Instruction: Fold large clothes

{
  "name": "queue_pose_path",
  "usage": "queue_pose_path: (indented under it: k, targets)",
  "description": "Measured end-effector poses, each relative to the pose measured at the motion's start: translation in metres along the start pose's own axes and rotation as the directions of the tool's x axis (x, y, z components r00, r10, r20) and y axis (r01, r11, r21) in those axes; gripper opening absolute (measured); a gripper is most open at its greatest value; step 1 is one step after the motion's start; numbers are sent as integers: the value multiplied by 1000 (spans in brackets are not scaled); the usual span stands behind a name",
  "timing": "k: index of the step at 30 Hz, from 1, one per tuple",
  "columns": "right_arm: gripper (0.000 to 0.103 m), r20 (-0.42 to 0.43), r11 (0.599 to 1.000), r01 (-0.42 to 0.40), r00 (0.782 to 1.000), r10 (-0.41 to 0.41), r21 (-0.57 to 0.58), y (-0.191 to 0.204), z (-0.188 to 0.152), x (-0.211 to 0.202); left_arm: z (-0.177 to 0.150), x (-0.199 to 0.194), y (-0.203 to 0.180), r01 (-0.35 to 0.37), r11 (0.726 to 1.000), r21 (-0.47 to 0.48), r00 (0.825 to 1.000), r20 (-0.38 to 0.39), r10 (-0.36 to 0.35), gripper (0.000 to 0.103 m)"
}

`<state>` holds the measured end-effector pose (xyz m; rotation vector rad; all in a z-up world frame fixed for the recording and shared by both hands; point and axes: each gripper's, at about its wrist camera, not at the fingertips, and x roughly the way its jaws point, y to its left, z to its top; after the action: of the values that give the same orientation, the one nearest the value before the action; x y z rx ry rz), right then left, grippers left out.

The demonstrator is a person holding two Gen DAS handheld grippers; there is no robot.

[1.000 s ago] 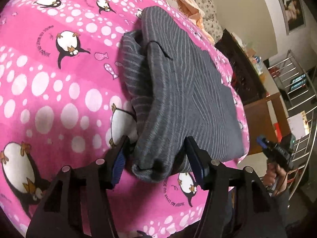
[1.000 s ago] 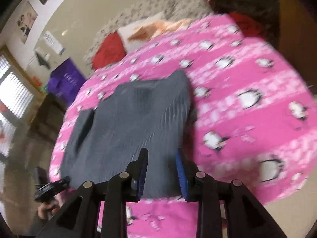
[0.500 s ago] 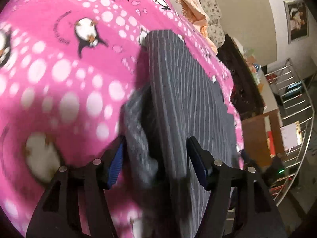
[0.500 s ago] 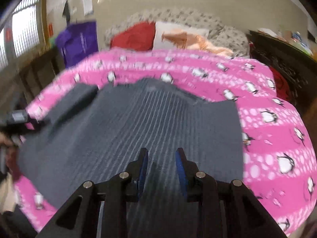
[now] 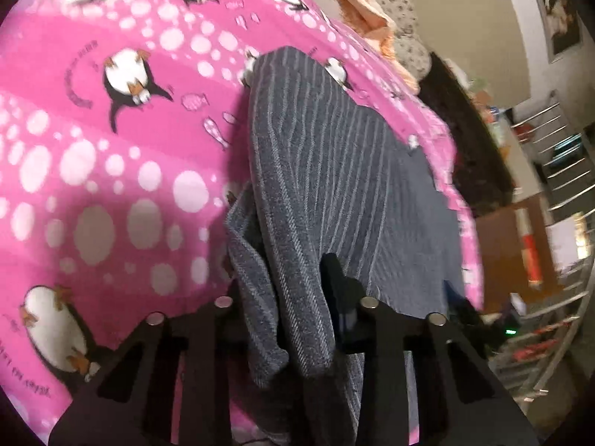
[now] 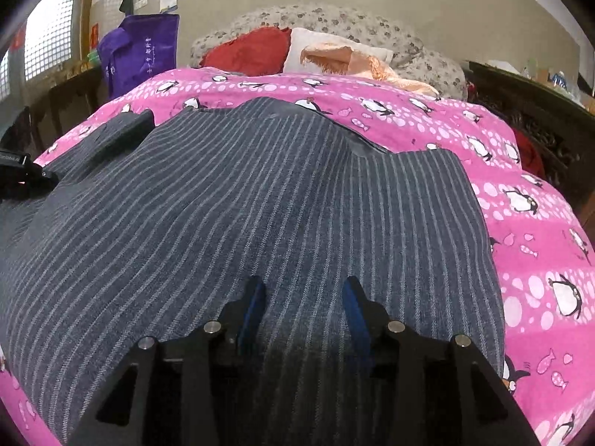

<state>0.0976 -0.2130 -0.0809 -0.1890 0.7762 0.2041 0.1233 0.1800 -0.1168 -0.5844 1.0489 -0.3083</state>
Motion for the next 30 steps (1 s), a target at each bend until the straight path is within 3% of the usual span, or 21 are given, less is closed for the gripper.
queue_pose_path:
  k: [2,5,8,17,30]
  targets:
    - [43,3,1000,0,1000,0,1,1,0,-1,-4,0,-10,-119,992,37,992,35,118,26]
    - [43,8,1000,4,1000,-4,0,3,-1,-4,-14,3,-28,-278,956,92,959,90,270,27]
    - [43,9,1000,6,1000,-6,1,4,-1,-4,-21,9,-36,-356,923,147,932,124,340,27]
    - [44,11,1000,0,1000,0,15,2,-2,-3,-24,18,-48,-422,891,167,904,159,398,28]
    - [45,11,999,-7,1000,7,31,2,-2,-3,-25,19,-48,-420,892,166,903,172,394,28]
